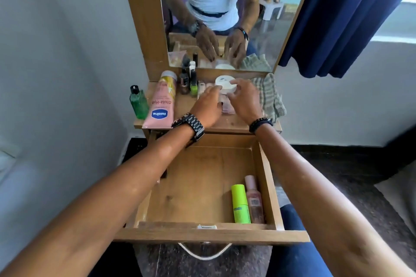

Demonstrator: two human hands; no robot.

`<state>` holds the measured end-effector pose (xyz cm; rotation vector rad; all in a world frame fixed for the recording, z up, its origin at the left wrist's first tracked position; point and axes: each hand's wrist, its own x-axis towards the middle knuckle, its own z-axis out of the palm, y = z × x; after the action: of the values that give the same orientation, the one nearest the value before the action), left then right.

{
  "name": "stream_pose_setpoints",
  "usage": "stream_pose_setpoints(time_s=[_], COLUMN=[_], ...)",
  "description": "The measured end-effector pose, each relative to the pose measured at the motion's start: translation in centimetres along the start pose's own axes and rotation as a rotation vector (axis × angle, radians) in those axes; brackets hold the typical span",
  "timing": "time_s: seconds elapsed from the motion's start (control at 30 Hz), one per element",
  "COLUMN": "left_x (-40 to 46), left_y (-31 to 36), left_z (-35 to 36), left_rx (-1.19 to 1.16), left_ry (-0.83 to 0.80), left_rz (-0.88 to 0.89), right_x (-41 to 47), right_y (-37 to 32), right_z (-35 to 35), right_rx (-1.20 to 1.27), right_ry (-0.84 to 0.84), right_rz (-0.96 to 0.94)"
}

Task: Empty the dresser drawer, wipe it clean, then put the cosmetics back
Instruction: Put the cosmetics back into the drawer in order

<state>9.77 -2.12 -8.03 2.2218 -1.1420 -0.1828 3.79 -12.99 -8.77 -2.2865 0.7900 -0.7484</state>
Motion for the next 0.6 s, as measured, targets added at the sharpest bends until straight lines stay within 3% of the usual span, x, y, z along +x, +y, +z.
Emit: stream_pose_setpoints(time_s=[0.3, 0.47, 0.6], left_x=[3.6, 1.0, -3.3], left_y=[-0.2, 0.1, -0.9], left_z=[1.3, 0.4, -0.3], left_rx=[-0.061, -0.244, -0.322], left_ry=[-0.077, 0.08, 0.096], left_rz=[-0.132, -0.088, -0.019], right_x=[1.8, -0.4, -3.8], right_y=[1.5, 0.7, 0.3], right_z=[1.8, 0.1, -1.5], right_rx=[0.043, 0.154, 0.262], right_ry=[-0.022, 0.007, -0.079], right_rz=[0.051, 0.004, -0.034])
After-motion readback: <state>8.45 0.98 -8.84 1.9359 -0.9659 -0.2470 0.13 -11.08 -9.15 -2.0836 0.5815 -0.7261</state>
